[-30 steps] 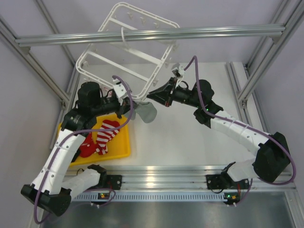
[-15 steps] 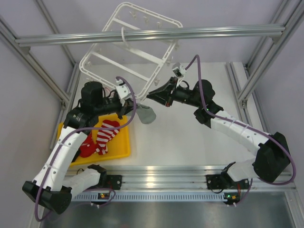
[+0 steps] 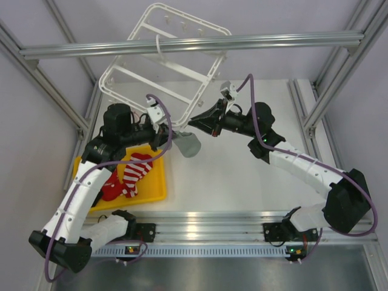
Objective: Clip the socks to the hanger
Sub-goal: Clamp the sock onto the hanger.
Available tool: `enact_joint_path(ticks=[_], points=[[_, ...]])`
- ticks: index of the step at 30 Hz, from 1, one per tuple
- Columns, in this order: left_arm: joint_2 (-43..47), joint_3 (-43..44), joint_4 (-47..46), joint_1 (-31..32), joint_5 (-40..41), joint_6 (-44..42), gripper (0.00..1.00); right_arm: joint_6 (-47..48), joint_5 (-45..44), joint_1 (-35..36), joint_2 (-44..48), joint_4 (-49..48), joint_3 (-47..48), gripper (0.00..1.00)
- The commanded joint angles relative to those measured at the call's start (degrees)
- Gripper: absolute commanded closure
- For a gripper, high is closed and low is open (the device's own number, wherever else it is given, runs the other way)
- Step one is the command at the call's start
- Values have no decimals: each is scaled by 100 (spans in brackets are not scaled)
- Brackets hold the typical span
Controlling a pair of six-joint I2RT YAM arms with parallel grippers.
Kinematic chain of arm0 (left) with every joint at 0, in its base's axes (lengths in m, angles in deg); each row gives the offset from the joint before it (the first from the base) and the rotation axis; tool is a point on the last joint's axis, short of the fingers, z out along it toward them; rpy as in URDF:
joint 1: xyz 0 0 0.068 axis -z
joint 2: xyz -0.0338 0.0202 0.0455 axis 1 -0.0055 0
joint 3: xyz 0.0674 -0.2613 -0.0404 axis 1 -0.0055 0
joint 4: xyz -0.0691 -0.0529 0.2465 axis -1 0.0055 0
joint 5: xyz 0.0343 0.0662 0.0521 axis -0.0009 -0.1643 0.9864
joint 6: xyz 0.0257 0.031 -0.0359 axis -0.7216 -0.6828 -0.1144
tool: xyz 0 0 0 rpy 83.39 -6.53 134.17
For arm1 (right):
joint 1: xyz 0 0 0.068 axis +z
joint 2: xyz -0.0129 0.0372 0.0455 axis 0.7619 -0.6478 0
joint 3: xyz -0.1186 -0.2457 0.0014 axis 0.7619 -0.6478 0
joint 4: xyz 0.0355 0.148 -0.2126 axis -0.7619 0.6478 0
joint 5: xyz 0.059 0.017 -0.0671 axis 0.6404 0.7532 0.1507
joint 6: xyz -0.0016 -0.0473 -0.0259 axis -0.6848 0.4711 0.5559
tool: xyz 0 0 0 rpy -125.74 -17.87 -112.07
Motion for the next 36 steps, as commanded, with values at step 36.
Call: enact_joint_path(ticks=[36], points=[[620,-523,-1807,-43,374,692,100,785,956,-16,166,295,-36,100]])
